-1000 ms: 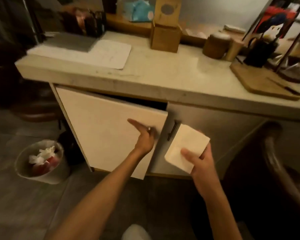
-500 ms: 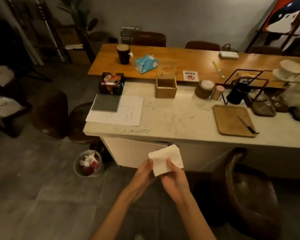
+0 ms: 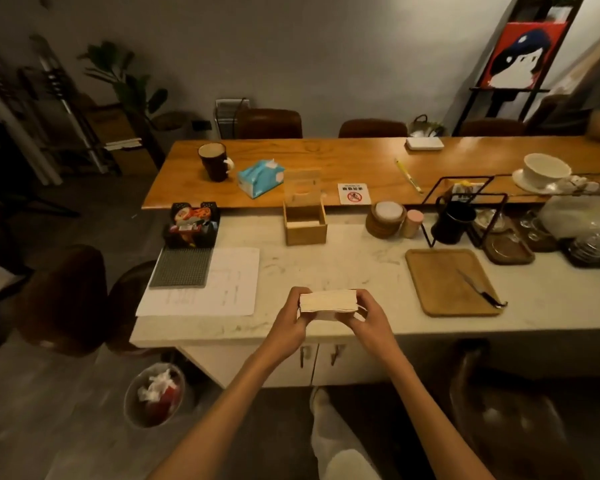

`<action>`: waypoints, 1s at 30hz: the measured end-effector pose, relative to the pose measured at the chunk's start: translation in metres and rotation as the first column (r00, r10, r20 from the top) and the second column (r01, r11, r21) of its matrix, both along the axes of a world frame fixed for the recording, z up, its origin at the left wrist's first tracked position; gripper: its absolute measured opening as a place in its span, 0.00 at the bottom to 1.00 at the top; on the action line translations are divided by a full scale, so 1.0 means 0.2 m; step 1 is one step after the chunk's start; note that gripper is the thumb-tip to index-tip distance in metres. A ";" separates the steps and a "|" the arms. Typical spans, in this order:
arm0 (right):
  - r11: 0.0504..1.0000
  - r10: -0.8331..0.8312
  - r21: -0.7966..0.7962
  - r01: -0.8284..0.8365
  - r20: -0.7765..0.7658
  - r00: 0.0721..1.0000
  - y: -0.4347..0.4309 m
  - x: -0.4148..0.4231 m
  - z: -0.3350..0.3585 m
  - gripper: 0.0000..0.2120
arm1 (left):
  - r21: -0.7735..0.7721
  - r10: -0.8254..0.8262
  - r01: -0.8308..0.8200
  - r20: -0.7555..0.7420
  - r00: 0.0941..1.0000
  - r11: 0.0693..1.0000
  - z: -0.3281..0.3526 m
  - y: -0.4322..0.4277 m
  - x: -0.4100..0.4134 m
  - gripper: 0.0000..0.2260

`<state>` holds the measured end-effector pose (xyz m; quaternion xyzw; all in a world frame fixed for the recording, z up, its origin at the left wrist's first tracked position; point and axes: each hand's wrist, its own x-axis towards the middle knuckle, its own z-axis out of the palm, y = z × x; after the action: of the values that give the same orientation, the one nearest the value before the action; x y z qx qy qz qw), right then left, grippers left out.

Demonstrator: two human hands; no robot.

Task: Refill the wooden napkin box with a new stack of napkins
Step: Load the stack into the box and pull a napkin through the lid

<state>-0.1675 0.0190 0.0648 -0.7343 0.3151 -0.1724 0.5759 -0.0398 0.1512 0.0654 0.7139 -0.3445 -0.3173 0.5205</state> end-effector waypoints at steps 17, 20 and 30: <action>0.996 0.085 0.039 -0.083 -0.048 0.995 -0.62 0.46 -0.37 0.17 | 0.209 0.140 -0.139 0.011 0.990 0.968 -0.38 -0.61 0.39 0.14; 0.989 0.106 0.109 -0.098 -0.074 0.992 -0.62 0.45 -0.42 0.20 | 0.220 0.153 -0.145 -0.019 0.988 0.965 -0.45 -0.61 0.38 0.19; 0.972 0.084 0.225 -0.062 -0.088 0.993 -0.53 0.50 -0.46 0.39 | 0.181 0.212 -0.194 -0.086 0.973 0.964 -0.51 -0.61 0.38 0.31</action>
<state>-0.0678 -0.0863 -0.0264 -0.6839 0.3328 -0.0790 0.6444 0.0359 0.0301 -0.0370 0.7701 -0.2130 -0.3277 0.5041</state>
